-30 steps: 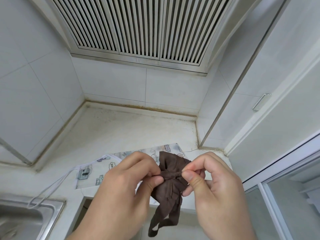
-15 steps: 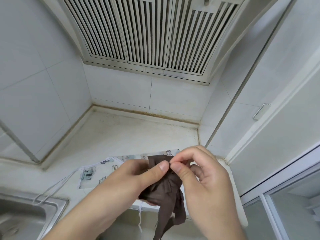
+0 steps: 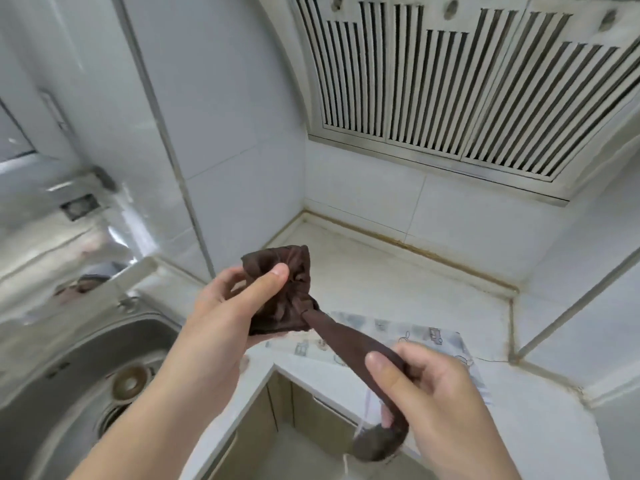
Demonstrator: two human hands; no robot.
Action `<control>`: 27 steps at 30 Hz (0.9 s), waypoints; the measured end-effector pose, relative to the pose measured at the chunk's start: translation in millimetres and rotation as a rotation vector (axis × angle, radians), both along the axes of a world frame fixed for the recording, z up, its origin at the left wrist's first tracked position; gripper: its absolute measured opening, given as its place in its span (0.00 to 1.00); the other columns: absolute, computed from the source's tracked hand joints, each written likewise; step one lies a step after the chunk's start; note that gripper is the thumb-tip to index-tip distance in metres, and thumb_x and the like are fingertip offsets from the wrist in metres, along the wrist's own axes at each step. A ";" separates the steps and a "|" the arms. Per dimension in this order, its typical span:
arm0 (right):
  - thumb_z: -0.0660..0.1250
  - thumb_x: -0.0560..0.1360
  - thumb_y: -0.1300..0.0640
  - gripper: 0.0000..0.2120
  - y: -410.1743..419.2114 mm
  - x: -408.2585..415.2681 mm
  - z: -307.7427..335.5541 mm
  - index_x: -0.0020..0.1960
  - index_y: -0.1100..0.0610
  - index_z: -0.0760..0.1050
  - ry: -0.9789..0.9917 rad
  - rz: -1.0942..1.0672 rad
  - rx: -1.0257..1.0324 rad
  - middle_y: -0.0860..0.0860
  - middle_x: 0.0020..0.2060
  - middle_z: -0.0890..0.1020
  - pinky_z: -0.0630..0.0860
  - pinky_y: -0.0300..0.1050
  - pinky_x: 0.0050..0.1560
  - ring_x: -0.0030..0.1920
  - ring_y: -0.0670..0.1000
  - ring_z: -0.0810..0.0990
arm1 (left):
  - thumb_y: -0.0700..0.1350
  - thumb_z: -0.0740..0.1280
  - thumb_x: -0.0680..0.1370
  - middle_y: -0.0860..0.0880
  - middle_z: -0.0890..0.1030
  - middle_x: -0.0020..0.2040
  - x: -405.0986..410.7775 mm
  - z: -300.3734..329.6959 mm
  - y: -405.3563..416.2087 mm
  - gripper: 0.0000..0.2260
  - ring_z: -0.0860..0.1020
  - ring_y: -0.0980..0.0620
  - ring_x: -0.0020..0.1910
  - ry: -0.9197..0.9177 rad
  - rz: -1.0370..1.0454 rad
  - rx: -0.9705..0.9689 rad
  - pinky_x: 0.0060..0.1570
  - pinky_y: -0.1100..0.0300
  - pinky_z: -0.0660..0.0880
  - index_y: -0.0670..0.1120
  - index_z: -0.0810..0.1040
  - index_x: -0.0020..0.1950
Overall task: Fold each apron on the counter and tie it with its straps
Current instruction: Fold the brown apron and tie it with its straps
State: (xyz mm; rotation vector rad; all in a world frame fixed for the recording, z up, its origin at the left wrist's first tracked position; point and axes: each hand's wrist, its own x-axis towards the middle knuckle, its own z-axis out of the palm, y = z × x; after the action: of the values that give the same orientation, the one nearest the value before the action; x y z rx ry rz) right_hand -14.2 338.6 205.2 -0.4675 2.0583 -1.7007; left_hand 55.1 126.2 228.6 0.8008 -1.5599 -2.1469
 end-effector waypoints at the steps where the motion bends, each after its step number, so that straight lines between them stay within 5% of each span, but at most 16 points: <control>1: 0.72 0.72 0.44 0.18 -8.5 0.6 7.4 0.34 0.57 0.77 0.003 0.007 -0.017 0.55 0.25 0.75 0.69 0.40 0.31 0.27 0.52 0.74 | 0.48 0.74 0.78 0.41 0.87 0.57 9.3 2.1 -13.2 0.18 0.87 0.42 0.54 0.006 0.042 -0.003 0.60 0.44 0.80 0.44 0.81 0.65; 5: 0.72 0.71 0.47 0.17 -35.2 5.7 29.6 0.33 0.60 0.76 -0.045 0.028 -0.062 0.58 0.25 0.69 0.62 0.43 0.29 0.26 0.52 0.67 | 0.47 0.73 0.78 0.40 0.87 0.56 37.7 7.4 -50.6 0.17 0.87 0.41 0.55 0.048 0.161 0.004 0.62 0.42 0.79 0.43 0.81 0.65; 8: 0.74 0.75 0.51 0.14 -63.9 10.9 31.2 0.35 0.57 0.78 0.165 0.035 0.108 0.50 0.25 0.71 0.64 0.38 0.31 0.27 0.46 0.69 | 0.48 0.72 0.79 0.39 0.87 0.54 65.2 12.2 -77.3 0.16 0.86 0.40 0.55 0.080 0.244 0.002 0.63 0.39 0.79 0.42 0.83 0.63; 12: 0.76 0.72 0.43 0.25 -116.7 33.4 53.8 0.28 0.58 0.73 0.230 0.227 0.147 0.50 0.25 0.70 0.63 0.36 0.30 0.27 0.47 0.67 | 0.50 0.69 0.81 0.38 0.87 0.53 122.8 16.4 -127.2 0.15 0.86 0.41 0.55 0.104 0.396 0.018 0.62 0.41 0.79 0.39 0.86 0.58; 14: 0.77 0.70 0.35 0.32 -149.2 47.9 65.3 0.28 0.61 0.73 0.039 0.452 -0.007 0.58 0.27 0.73 0.67 0.43 0.39 0.31 0.53 0.71 | 0.50 0.68 0.82 0.37 0.87 0.54 158.1 16.3 -157.2 0.16 0.86 0.41 0.56 0.124 0.471 0.050 0.62 0.42 0.78 0.38 0.87 0.54; 16: 0.71 0.77 0.39 0.30 -189.0 62.2 63.9 0.33 0.64 0.70 -0.330 0.779 -0.417 0.64 0.30 0.74 0.64 0.56 0.45 0.36 0.60 0.74 | 0.51 0.68 0.82 0.37 0.87 0.54 196.0 14.5 -187.5 0.15 0.86 0.41 0.57 0.119 0.508 0.062 0.62 0.41 0.78 0.41 0.88 0.52; 18: 0.54 0.87 0.50 0.24 -235.8 86.2 76.5 0.45 0.70 0.72 -0.669 1.002 -0.775 0.71 0.46 0.77 0.61 0.65 0.57 0.49 0.67 0.75 | 0.52 0.68 0.82 0.38 0.87 0.53 231.9 14.4 -214.5 0.17 0.86 0.42 0.55 0.077 0.537 0.087 0.61 0.40 0.79 0.40 0.88 0.52; 20: 0.45 0.87 0.57 0.25 -272.2 113.3 90.1 0.61 0.80 0.68 -0.834 1.059 -0.894 0.78 0.63 0.71 0.55 0.68 0.64 0.57 0.70 0.72 | 0.53 0.69 0.82 0.39 0.88 0.51 256.2 12.1 -233.9 0.18 0.87 0.42 0.53 -0.026 0.516 0.109 0.59 0.41 0.81 0.39 0.86 0.56; 22: 0.52 0.86 0.63 0.20 -328.6 155.7 108.6 0.71 0.78 0.66 -0.691 1.127 -0.915 0.75 0.70 0.69 0.67 0.66 0.59 0.53 0.67 0.76 | 0.55 0.69 0.81 0.43 0.88 0.50 292.0 13.8 -256.5 0.17 0.87 0.44 0.52 -0.165 0.468 0.081 0.58 0.43 0.82 0.43 0.85 0.59; 24: 0.65 0.79 0.68 0.20 -377.5 197.2 130.2 0.70 0.63 0.77 -0.314 1.071 -0.779 0.63 0.69 0.78 0.80 0.52 0.36 0.43 0.59 0.82 | 0.59 0.69 0.81 0.52 0.89 0.45 319.8 12.5 -271.6 0.13 0.87 0.51 0.47 -0.366 0.425 -0.071 0.55 0.50 0.83 0.52 0.85 0.56; 27: 0.67 0.77 0.74 0.26 -445.2 267.2 147.6 0.68 0.51 0.81 -0.076 1.086 -0.695 0.52 0.66 0.82 0.75 0.42 0.24 0.35 0.54 0.80 | 0.61 0.66 0.82 0.59 0.86 0.43 362.4 17.4 -287.6 0.11 0.83 0.63 0.42 -0.496 0.494 -0.368 0.44 0.63 0.75 0.58 0.83 0.54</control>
State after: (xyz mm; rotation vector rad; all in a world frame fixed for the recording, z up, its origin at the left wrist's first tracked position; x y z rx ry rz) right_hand 253.0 -106.6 352.8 -1.3770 0.7436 -1.5497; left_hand 417.5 -161.3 246.0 1.4725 -1.6783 -1.3219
